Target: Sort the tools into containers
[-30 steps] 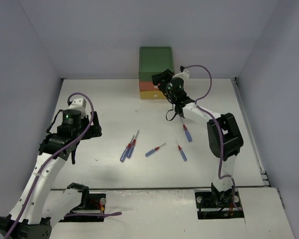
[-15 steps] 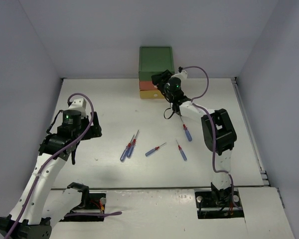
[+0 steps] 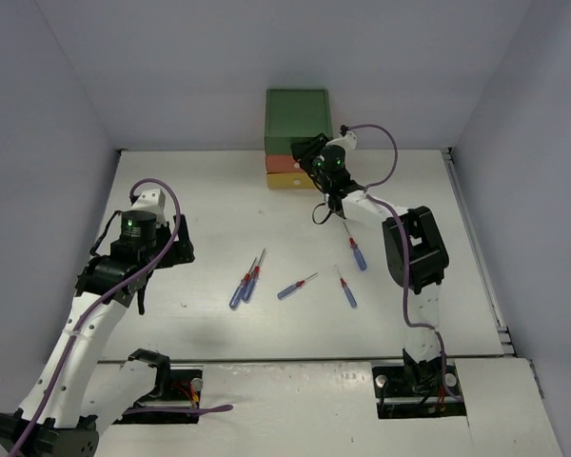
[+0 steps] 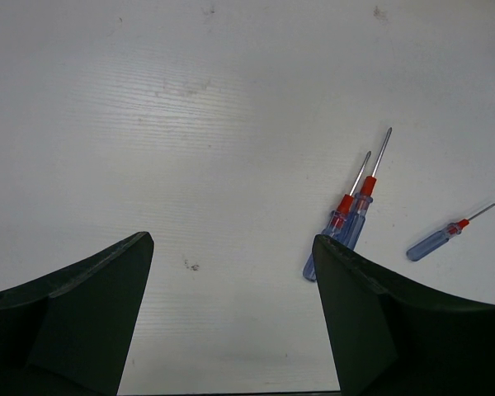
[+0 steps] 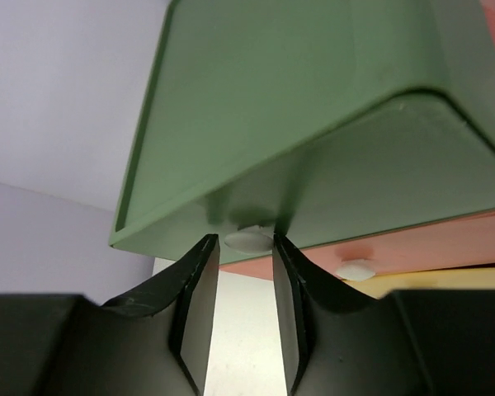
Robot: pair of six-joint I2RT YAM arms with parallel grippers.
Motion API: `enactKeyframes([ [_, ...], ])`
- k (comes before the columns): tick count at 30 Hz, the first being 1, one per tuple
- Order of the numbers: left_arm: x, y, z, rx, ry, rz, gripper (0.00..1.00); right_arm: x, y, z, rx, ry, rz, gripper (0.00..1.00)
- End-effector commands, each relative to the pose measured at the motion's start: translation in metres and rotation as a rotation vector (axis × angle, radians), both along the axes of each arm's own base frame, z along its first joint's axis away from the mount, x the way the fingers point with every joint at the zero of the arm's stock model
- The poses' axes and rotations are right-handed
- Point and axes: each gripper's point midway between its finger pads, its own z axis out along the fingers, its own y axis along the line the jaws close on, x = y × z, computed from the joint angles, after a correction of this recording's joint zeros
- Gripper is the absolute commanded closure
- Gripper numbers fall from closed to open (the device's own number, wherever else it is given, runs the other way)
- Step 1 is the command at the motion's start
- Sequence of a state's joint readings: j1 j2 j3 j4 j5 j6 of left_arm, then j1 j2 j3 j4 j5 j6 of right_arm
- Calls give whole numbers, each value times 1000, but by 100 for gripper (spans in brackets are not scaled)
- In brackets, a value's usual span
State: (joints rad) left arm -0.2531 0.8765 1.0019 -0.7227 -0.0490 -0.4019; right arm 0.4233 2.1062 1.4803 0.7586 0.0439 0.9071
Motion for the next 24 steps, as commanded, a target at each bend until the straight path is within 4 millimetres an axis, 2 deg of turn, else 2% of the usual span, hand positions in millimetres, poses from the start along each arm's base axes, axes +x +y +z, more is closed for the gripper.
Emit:
enactKeyframes([
  [1,7,2,10,9,-37,9,25,14,-4,63,93,-163,-22,74],
  [7,8,3,8,18,-30,9,25,13,-4,62,88,-171,-27,94],
  [11,8,3,8,19,-31,11,25,10,-8,66,71,-184,-29,100],
  [13,8,3,8,19,-31,10,25,10,-10,66,67,-184,-30,94],
  [16,8,2,8,18,-31,7,25,8,-14,68,67,-187,-39,67],
  [18,8,2,8,17,-32,7,25,8,-17,70,68,-190,-47,58],
  [19,8,2,9,17,-33,7,25,8,-18,70,68,-190,-51,55],
  [24,7,2,8,17,-32,6,25,8,-20,71,74,-190,-55,54],
])
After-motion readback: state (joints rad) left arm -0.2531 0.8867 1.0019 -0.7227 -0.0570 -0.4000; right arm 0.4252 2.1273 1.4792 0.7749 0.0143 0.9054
